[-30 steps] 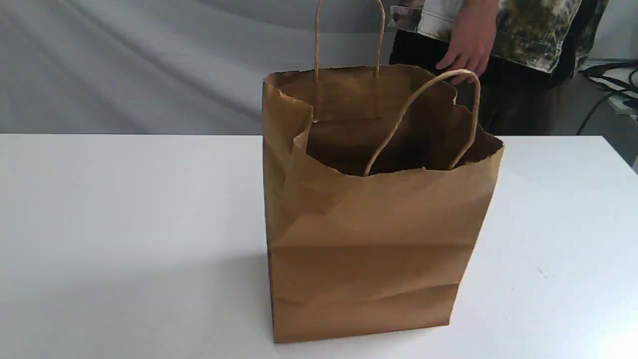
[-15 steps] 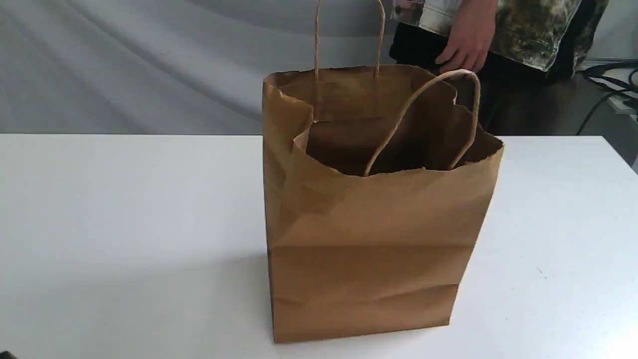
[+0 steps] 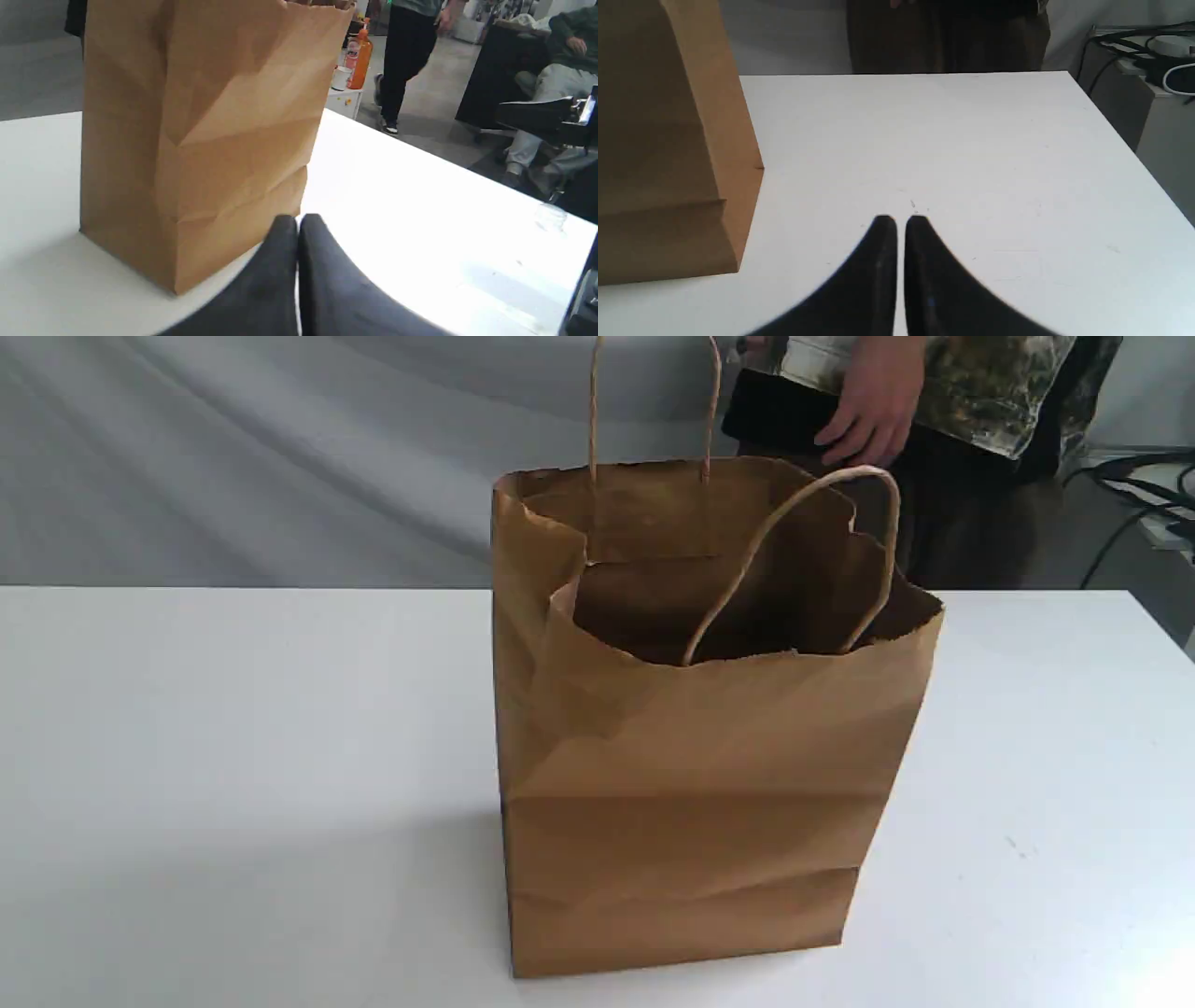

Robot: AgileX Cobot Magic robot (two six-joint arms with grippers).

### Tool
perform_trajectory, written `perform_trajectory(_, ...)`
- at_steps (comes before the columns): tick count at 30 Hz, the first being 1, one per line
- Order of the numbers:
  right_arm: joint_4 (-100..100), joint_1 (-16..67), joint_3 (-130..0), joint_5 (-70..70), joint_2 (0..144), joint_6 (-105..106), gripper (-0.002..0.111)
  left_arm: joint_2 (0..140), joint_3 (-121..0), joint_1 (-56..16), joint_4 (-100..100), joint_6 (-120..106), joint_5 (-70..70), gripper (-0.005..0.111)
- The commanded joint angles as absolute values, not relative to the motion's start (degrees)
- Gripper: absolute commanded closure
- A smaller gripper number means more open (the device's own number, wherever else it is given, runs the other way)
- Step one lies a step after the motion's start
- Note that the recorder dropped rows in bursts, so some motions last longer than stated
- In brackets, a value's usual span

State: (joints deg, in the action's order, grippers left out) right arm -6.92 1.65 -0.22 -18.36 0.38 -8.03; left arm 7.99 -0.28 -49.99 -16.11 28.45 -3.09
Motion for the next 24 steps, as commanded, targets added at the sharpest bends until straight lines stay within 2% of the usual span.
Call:
perform_trajectory(1,-6.5,1.2,0.0,-17.8,0.0,-8.1,0.105,7.7,0.0,-49.9,-19.5,29.5,-3.8,0.107)
perform_trajectory(6,-6.5,1.2,0.0,-17.8,0.0,-8.1,0.105,6.8,0.0,-49.9,-19.5,32.6,-9.2,0.107)
perform_trajectory(9,-6.5,1.2,0.0,-17.8,0.0,-8.1,0.105,4.9,0.0,-45.6,-19.5,36.7,-10.4,0.107)
perform_trajectory(11,-6.5,1.2,0.0,-17.8,0.0,-8.1,0.105,4.0,0.0,-40.2,-19.5,36.5,-10.1,0.107)
perform_trajectory(19,-6.5,1.2,0.0,-17.8,0.0,-7.9,0.105,1.1,0.0,-8.9,-19.4,39.4,-2.7,0.107)
perform_trajectory(24,-6.5,1.2,0.0,-17.8,0.0,-7.9,0.105,1.1,0.0,5.5,-19.4,38.8,-3.7,0.107)
